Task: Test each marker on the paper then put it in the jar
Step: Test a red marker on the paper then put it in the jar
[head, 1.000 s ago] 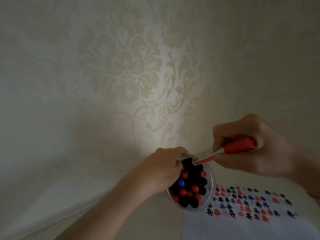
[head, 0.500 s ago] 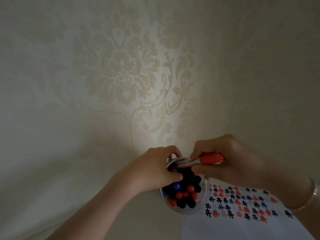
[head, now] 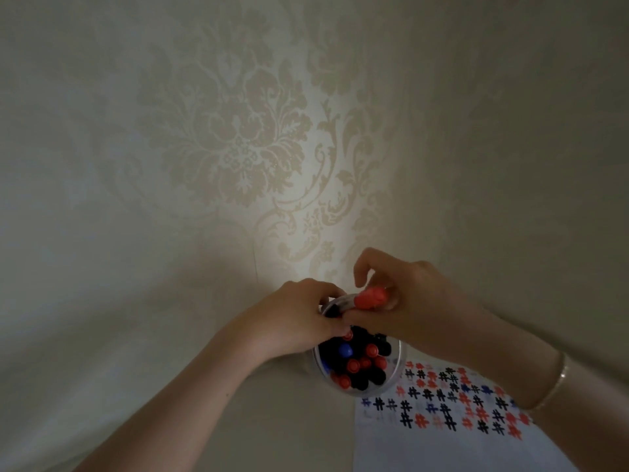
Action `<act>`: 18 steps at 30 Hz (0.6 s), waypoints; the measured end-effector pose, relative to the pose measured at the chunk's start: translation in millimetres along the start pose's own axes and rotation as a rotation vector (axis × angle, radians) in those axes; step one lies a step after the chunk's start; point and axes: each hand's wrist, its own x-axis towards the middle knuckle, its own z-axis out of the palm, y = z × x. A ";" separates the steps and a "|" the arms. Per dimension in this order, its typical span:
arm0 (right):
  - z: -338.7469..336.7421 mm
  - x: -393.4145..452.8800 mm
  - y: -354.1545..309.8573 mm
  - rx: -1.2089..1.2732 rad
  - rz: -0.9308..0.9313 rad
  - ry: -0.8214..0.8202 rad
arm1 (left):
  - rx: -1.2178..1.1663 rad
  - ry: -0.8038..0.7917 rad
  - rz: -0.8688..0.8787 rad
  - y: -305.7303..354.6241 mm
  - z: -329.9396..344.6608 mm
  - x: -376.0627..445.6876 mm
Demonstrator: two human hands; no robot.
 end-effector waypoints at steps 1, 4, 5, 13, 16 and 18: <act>-0.5 -1.1 -1.1 0.081 0.027 -0.005 | -0.003 0.008 -0.004 0.0 0.1 1.6; 2.2 -4.3 -2.3 -0.033 0.042 0.010 | -0.013 0.017 -0.023 0.0 -0.9 6.7; 8.1 -4.2 -0.2 -0.143 0.033 0.022 | -0.006 0.014 -0.022 0.3 -1.5 8.2; 11.8 7.8 -4.5 -0.042 0.156 -0.095 | -0.013 -0.011 -0.038 -1.4 -6.3 16.5; 10.8 8.1 2.2 -0.063 0.095 -0.042 | 0.002 -0.008 -0.031 -0.2 -4.6 17.0; 20.5 9.2 6.3 -0.221 0.000 0.033 | 0.007 -0.007 -0.022 0.8 -3.5 16.9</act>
